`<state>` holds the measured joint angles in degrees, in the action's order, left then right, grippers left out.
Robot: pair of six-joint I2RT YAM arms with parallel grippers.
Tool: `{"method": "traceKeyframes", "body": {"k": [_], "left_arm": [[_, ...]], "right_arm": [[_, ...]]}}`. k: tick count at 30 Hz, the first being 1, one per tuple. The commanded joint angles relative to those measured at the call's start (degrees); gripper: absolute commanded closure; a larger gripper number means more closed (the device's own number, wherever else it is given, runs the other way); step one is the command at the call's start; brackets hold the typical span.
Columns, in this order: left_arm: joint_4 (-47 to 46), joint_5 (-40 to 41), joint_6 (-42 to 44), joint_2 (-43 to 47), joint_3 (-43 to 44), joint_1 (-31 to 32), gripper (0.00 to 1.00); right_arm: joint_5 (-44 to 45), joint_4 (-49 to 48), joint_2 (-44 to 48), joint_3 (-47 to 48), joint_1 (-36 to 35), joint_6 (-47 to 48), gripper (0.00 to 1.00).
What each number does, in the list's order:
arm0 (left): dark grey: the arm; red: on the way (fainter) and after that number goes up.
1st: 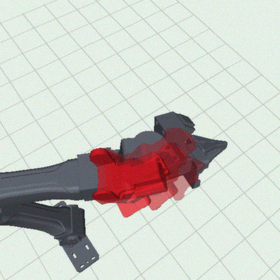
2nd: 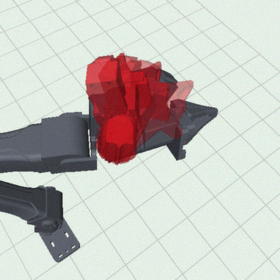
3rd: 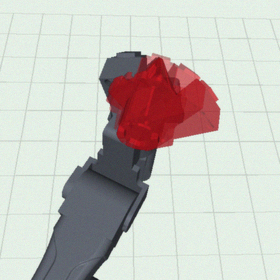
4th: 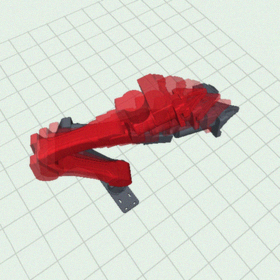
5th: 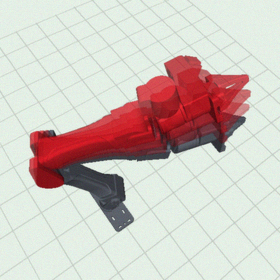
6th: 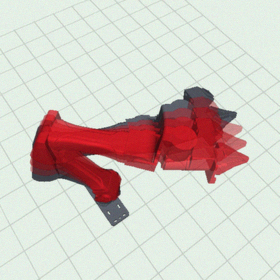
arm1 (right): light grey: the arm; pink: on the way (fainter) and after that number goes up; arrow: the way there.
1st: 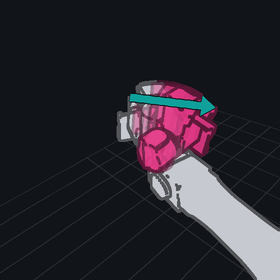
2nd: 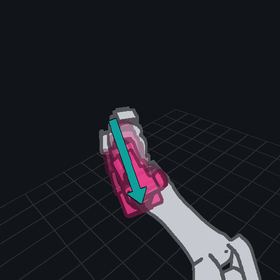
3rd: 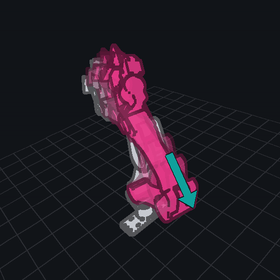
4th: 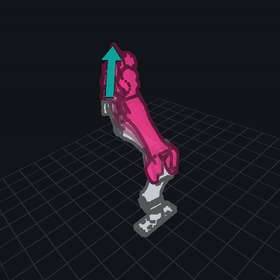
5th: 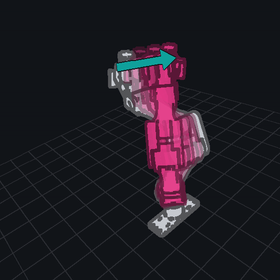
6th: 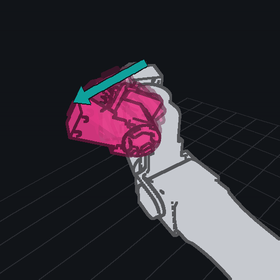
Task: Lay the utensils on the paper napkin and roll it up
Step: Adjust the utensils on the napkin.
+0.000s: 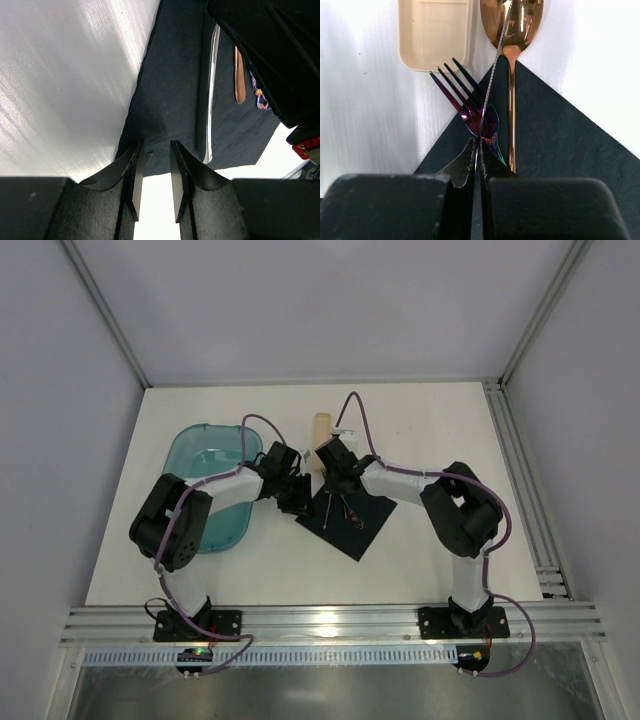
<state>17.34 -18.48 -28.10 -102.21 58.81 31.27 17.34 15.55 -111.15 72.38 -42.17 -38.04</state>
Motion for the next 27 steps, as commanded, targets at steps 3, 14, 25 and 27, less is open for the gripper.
{"method": "traceKeyframes", "body": {"k": [3,14,25,27], "left_arm": [[4.45,4.24,1.55,0.17,-0.01,-0.07,0.68],[4.81,4.50,1.38,0.88,0.17,-0.07,0.68],[4.28,4.42,0.94,1.14,-0.53,-0.07,0.68],[4.19,4.33,0.85,1.05,-0.45,-0.15,0.68]], "right_arm": [[-1.26,-3.77,3.92,-1.71,0.51,6.40,0.92],[-6.71,0.79,10.95,-4.61,0.16,5.43,0.69],[-4.69,2.82,10.09,-6.11,-3.88,-2.74,0.70],[-3.90,2.82,8.07,-5.50,-4.67,-2.74,0.73]]}}
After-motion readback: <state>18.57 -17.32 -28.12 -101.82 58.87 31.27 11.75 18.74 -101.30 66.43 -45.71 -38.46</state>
